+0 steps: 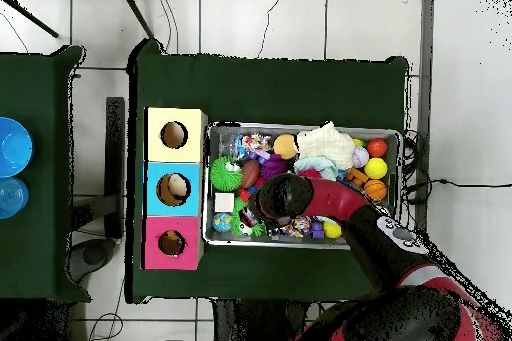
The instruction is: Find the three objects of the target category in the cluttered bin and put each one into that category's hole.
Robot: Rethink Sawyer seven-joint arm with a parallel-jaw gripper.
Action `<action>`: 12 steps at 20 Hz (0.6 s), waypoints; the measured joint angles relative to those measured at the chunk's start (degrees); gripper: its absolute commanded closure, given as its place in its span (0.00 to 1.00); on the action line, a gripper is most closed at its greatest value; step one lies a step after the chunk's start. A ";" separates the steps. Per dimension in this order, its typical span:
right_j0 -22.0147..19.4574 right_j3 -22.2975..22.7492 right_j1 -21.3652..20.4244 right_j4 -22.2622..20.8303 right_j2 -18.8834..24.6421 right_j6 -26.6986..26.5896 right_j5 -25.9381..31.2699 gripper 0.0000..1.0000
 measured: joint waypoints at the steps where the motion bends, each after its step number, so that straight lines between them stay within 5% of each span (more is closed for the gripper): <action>1: -0.75 0.44 0.11 0.00 0.55 0.00 -0.28 1.00; 12: 0.38 0.86 -0.71 -0.07 0.74 0.00 0.25 1.00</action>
